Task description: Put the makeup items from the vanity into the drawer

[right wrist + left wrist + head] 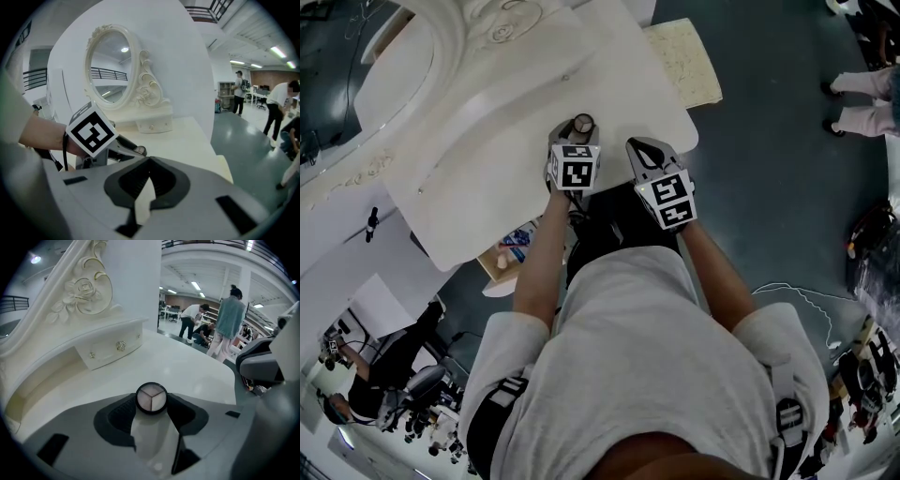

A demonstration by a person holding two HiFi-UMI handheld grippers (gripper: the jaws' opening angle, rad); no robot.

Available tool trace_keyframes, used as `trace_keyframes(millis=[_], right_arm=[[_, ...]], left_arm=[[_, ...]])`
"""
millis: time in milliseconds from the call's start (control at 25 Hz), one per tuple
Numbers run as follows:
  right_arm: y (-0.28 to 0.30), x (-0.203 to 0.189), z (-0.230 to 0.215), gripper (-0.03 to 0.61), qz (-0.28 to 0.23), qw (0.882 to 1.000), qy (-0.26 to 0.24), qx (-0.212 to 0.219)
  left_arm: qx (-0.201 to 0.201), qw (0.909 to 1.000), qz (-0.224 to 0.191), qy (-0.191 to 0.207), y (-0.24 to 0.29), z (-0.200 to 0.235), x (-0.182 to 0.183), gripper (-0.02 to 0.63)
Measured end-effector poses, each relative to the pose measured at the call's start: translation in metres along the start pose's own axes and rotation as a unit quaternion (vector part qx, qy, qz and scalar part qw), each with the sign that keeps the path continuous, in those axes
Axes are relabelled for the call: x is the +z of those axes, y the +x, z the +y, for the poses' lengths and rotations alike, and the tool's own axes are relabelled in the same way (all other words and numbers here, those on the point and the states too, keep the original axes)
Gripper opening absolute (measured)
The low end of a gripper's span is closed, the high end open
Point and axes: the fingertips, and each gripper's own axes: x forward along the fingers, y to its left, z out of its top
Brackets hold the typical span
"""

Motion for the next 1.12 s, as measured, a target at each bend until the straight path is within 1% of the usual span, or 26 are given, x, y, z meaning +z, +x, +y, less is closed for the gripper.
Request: trace_keyframes(millis=[120,520,720,840,1120], right_arm=[[0.001,0.000,0.006,0.015,0.000,1.000,-0.007,0.004],[0.007,0.005,0.024,0.015,0.001,0.999,-0.026,0.024],[0.013,0.011,0.037,0.015,0.000,0.999,-0.034,0.037],[0.019,0.014,0.049,0.015,0.002,0.998,-0.044,0.052],[0.031,0.020,0.082,0.015,0.004,0.994,-0.067,0.085]], left_arm=[[0.004,1.0000,-0.003,-0.003,-0.005,0.002,-0.002,0.213],[0.011,0.9991,-0.032,-0.028,-0.029,0.006,-0.004,0.213],[0.023,0.9963,-0.055,-0.062,-0.047,0.010,-0.007,0.213],[0.036,0.9940,-0.062,-0.083,-0.057,0.013,-0.015,0.213],[0.051,0.9913,-0.068,-0.100,-0.079,0.025,-0.033,0.213]])
